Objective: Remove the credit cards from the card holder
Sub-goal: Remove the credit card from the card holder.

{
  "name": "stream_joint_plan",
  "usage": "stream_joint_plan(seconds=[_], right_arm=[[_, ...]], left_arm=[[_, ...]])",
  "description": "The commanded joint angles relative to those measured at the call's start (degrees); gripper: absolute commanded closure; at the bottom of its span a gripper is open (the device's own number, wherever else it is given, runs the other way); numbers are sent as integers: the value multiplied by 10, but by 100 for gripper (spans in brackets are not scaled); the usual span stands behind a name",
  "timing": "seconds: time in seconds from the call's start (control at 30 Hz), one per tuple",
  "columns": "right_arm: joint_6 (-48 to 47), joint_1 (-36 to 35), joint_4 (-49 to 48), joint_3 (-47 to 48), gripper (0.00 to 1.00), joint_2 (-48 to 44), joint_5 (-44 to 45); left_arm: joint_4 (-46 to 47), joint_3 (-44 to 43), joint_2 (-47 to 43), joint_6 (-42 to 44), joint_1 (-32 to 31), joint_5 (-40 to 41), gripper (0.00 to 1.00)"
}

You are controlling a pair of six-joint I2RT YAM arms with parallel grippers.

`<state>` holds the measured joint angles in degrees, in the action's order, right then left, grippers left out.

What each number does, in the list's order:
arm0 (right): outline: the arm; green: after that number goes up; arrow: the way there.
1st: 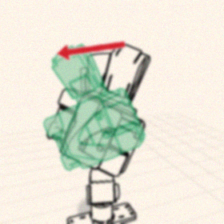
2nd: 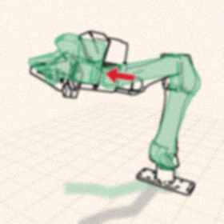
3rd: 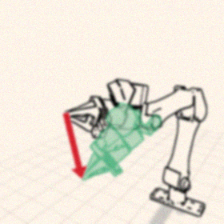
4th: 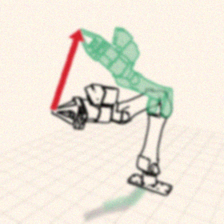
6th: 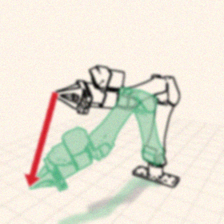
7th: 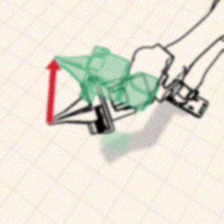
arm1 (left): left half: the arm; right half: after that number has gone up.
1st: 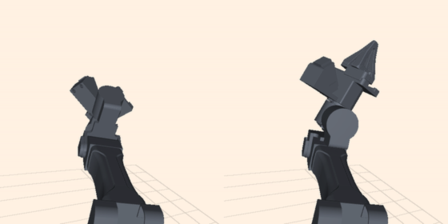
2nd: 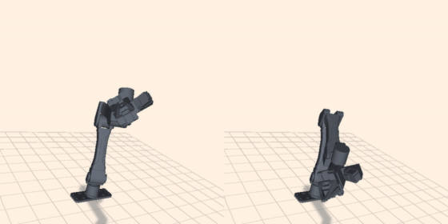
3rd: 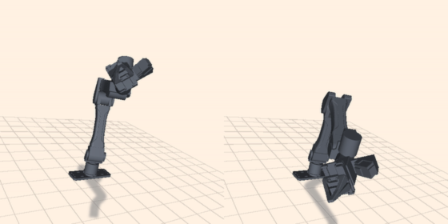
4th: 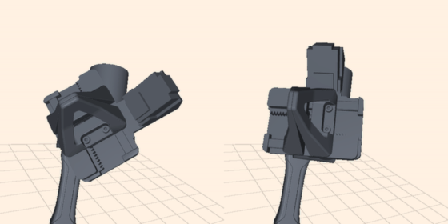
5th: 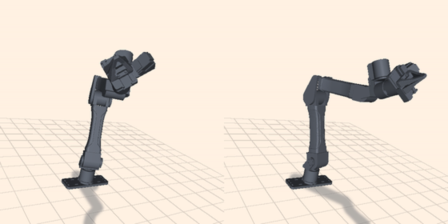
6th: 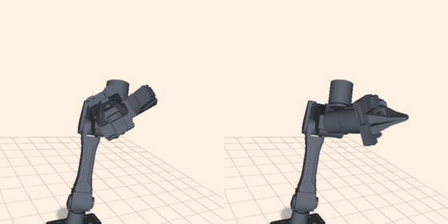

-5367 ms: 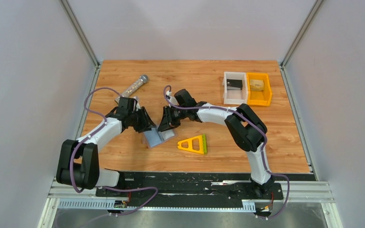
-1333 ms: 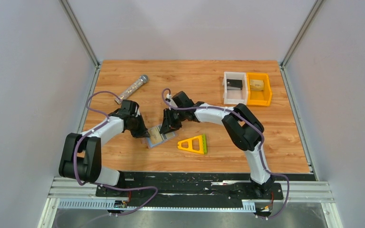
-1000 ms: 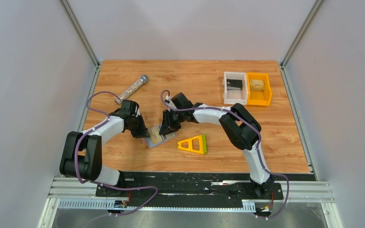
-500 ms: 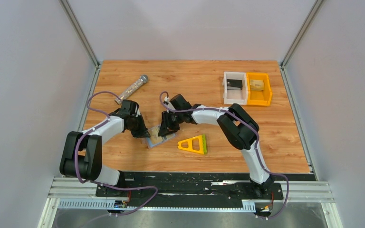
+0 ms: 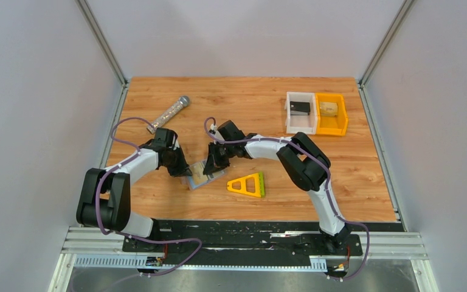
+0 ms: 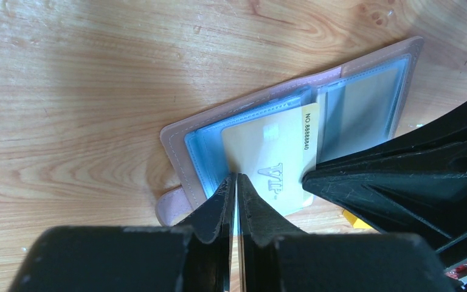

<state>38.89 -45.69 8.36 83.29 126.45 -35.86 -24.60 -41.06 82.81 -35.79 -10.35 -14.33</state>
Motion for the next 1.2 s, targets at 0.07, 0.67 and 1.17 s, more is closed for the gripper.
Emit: stream_joint_plan(seconds=[0.07,0.67,1.17], right_arm=[[-11,12,-32,-26,100,-41,3],[-94,90,32,-79,100,-153,-54],[-223,121,145,-111,100,-264,-233]], left_arm=[[0,11,11,9,1,22,89],[-33,-32,-31,27,1,-30,74],[13,-80,-136,63,1,-293,32]])
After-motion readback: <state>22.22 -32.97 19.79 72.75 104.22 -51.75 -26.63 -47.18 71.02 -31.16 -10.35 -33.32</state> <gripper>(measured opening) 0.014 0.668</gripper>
